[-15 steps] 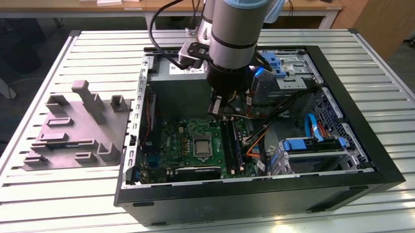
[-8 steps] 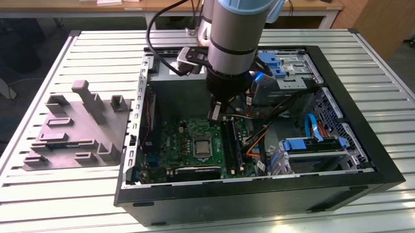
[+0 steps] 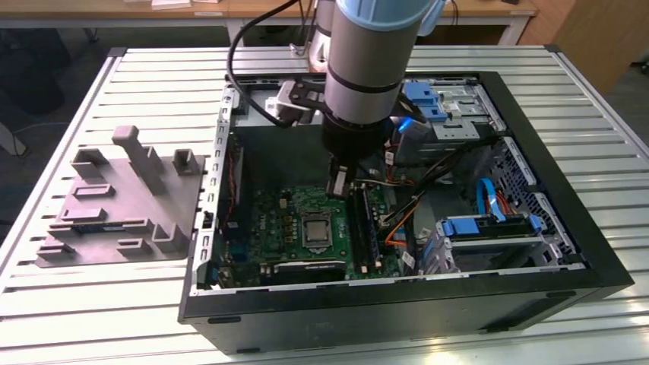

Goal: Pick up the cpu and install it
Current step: 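Install the first cpu locking lever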

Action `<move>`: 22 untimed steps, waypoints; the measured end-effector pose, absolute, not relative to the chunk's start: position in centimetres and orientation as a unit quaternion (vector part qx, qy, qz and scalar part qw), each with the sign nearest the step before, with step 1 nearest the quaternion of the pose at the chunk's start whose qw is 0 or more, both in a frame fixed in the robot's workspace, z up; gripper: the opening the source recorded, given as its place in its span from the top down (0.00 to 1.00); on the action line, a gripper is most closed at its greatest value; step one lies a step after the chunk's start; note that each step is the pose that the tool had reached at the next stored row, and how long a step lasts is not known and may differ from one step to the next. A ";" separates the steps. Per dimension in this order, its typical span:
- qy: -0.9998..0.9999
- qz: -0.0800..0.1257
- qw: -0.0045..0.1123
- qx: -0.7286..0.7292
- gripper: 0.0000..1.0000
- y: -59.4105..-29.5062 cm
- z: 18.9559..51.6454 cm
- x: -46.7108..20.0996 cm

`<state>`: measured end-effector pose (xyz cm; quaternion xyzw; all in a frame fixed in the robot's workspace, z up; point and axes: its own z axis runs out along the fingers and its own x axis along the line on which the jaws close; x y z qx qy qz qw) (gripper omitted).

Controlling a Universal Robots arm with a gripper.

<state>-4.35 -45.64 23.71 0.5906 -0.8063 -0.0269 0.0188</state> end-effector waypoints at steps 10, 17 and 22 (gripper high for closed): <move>-0.800 -0.027 0.019 0.599 0.89 -46.6 23.7 -4.6; -0.800 -0.027 0.019 0.599 0.89 -46.6 23.7 -4.6; -0.800 -0.025 0.020 0.599 0.89 -46.7 23.7 -4.6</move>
